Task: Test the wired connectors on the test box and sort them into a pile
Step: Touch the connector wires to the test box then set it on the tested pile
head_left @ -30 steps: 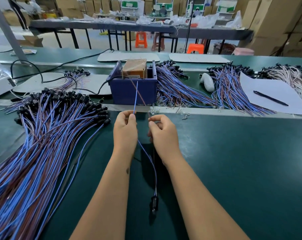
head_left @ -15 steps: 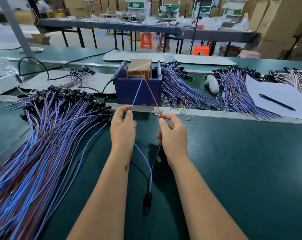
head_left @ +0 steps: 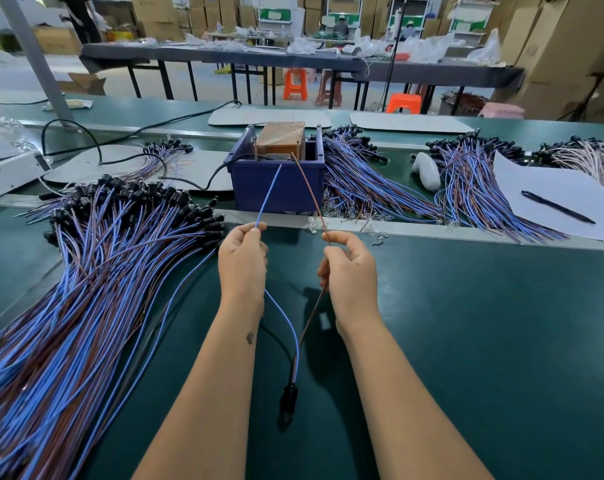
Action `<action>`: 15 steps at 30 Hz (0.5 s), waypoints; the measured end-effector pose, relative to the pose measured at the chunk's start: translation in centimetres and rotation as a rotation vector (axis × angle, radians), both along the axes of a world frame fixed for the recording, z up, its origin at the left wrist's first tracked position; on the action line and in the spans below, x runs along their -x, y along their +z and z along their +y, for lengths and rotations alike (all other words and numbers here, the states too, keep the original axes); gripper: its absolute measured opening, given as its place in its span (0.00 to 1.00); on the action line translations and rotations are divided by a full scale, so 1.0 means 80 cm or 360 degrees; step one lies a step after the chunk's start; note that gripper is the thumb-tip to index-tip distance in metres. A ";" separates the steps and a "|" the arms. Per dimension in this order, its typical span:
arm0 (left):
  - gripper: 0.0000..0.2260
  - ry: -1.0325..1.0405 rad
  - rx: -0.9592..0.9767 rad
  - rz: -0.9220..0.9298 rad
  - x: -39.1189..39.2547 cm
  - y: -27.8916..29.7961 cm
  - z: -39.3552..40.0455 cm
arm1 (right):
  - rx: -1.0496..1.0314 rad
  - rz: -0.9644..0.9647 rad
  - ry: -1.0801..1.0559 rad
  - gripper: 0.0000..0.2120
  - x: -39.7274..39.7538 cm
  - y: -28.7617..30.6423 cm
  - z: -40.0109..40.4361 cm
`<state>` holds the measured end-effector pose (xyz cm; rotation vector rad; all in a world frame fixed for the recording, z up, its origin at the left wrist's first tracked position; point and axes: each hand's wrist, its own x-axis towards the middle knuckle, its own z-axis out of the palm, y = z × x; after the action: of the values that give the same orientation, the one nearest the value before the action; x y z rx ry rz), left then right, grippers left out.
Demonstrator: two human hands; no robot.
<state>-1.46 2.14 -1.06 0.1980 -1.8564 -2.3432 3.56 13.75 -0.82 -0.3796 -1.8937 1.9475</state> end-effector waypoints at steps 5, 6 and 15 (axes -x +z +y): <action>0.09 -0.0005 0.0038 0.0057 -0.002 0.001 -0.002 | 0.0036 0.0004 -0.0011 0.13 0.001 0.000 0.000; 0.09 -0.0002 0.0053 0.0065 -0.002 0.001 -0.002 | 0.0042 0.0001 -0.0011 0.12 0.002 0.000 0.001; 0.09 0.0027 0.0083 0.0118 -0.001 0.000 -0.007 | 0.0006 -0.0003 -0.0015 0.11 0.003 -0.003 0.001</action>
<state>-1.42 1.61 -1.06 0.1191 -1.8712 -2.2559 3.31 13.82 -1.09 -0.3912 -1.8866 1.9453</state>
